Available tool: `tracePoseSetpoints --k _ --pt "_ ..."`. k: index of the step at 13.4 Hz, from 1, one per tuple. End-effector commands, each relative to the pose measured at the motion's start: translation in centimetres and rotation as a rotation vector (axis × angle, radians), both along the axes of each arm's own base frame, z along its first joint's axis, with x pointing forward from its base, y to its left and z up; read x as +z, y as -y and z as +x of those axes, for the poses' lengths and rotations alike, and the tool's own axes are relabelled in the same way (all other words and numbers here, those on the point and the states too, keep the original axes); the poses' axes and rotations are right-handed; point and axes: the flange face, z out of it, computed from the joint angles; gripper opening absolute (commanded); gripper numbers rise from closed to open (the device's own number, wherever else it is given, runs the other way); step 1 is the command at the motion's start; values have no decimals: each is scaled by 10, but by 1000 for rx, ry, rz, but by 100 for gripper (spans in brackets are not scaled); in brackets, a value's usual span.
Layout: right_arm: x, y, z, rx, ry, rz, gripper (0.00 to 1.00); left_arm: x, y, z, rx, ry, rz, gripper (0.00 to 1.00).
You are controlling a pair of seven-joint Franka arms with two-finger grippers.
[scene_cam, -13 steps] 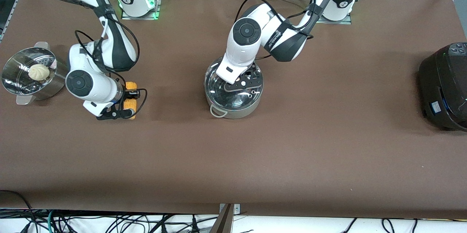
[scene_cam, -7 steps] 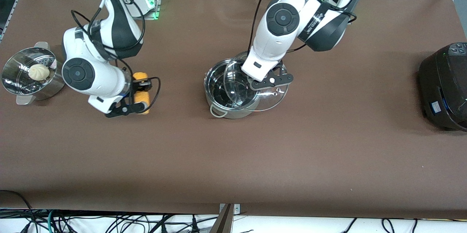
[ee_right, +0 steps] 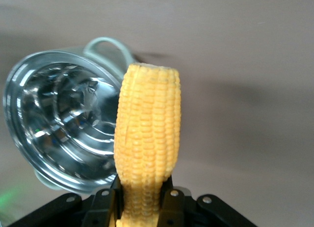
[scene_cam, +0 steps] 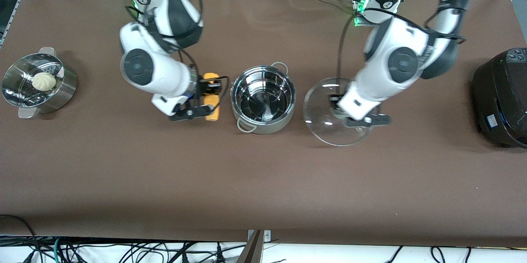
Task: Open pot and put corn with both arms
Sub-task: 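Lift the lid off with the left gripper while the right gripper lifts the corn, then lower the corn into the pot while the left gripper sets the lid down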
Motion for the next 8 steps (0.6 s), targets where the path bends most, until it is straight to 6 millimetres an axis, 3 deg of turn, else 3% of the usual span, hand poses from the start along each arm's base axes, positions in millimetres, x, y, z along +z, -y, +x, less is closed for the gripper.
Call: tracePoseSetpoints --k 1,3,6,8 --pt "-27 -78 -28 -38 30 1 0 -23 -73 -30 -138 68 -20 0" --pt "-57 -116 -45 -91 56 2 0 -65 -117 -38 -205 139 -19 0" --pt "-110 -142 -55 -113 86 -3 0 -129 -125 -60 -207 126 -12 0" --pt "-133 -146 -58 -110 88 -13 0 -162 -127 -73 -206 59 -9 0"
